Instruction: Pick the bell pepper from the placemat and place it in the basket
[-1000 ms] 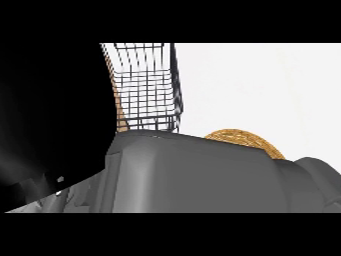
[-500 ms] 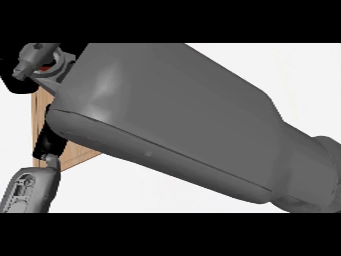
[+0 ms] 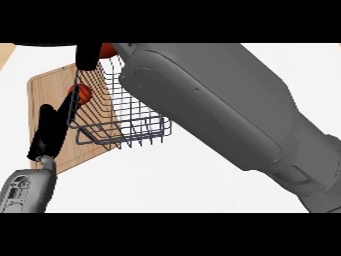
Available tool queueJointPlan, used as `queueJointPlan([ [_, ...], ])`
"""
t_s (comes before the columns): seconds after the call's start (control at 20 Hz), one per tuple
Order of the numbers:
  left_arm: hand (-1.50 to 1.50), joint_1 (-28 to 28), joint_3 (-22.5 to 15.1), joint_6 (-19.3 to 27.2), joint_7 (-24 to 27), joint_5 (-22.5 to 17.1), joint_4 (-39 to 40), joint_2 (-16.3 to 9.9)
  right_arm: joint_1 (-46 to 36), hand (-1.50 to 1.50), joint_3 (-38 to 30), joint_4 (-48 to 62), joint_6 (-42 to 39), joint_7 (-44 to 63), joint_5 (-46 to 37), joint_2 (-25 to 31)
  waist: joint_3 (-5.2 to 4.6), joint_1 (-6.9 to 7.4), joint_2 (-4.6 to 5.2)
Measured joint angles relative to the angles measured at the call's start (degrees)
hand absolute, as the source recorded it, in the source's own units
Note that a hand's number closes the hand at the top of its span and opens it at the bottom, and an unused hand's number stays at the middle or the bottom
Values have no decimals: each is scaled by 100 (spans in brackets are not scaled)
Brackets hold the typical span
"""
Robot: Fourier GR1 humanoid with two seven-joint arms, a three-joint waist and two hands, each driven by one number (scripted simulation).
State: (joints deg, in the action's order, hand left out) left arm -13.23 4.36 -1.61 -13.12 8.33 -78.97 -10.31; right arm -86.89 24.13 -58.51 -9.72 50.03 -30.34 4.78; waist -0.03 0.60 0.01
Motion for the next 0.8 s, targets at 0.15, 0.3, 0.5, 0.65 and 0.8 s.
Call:
queueJointPlan([
  [0.15, 0, 2, 29, 4, 70, 9, 62, -8, 218, 150, -92, 108, -34, -360, -81, 59, 0, -11, 4],
  [0.3, 0, -27, 56, -21, 37, -14, 26, -29, 441, 150, -85, 397, 62, -724, -254, 12, 0, 2, 11],
  [0.5, 0, -27, 46, -41, -29, -20, -21, -17, 690, 150, -247, 690, 239, -1017, -331, -147, 0, 13, 12],
  [0.65, 0, 60, 19, -42, 24, -11, -78, 14, 920, -150, -429, 822, 478, -979, -206, -294, 1, 23, 11],
  [0.8, 0, 5, 61, -38, -14, -20, -67, -8, 1174, -150, -641, 954, 700, -1189, -146, -372, 1, 11, 15],
])
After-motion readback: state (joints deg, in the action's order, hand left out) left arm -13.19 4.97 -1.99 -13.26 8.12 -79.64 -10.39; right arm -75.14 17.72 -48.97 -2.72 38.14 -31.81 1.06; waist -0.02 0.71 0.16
